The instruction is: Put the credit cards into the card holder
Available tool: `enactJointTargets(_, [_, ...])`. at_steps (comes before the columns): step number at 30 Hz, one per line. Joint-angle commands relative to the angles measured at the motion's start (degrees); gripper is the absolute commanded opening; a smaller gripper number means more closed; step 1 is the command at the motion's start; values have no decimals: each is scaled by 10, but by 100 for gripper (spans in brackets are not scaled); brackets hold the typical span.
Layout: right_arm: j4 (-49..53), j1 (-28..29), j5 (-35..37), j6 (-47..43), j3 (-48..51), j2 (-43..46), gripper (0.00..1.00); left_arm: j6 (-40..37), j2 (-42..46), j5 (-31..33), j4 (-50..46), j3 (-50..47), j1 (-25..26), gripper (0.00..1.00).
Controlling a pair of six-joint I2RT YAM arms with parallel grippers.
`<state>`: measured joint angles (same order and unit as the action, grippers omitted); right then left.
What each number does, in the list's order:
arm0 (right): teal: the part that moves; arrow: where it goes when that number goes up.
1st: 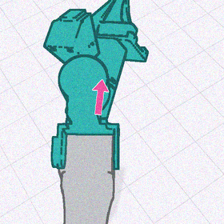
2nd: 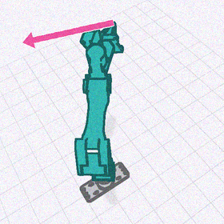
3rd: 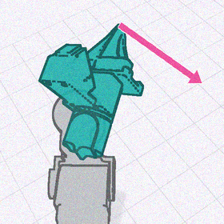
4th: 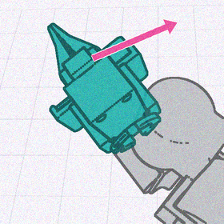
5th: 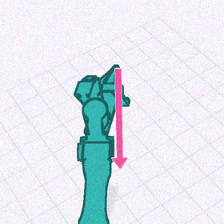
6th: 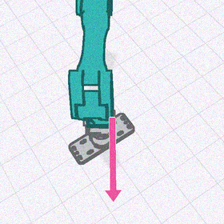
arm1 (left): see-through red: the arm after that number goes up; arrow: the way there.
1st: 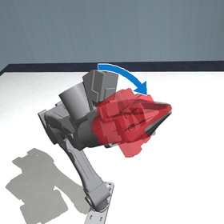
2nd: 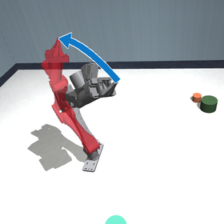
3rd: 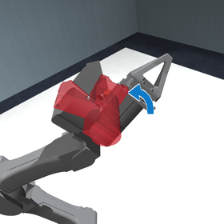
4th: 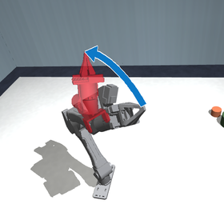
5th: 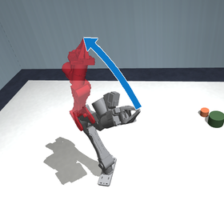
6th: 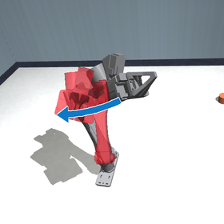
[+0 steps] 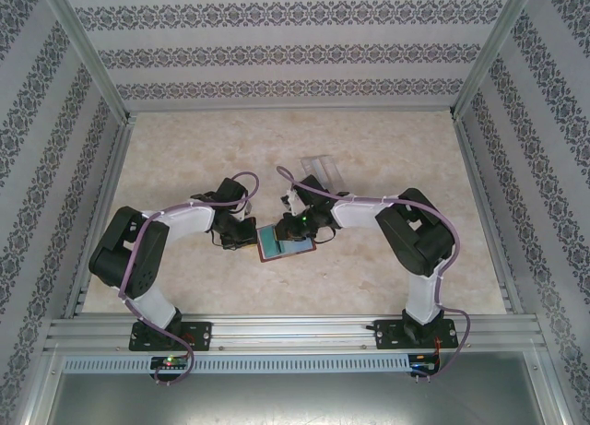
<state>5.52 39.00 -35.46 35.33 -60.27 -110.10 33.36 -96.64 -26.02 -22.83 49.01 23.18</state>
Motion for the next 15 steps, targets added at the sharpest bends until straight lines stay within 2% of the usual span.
enactJointTargets(1, [-15, 10, -25, 12, 1, -19, 27, -15, -58, 32, 69, -9, 25, 0])
enactJointTargets(4, [-14, 3, -1, 17, 15, 5, 33, -14, -57, 33, 74, -14, 25, 0])
enactJointTargets(15, [0, -8, 24, 27, 53, 55, 33, -17, -57, 34, 63, -11, 25, 0])
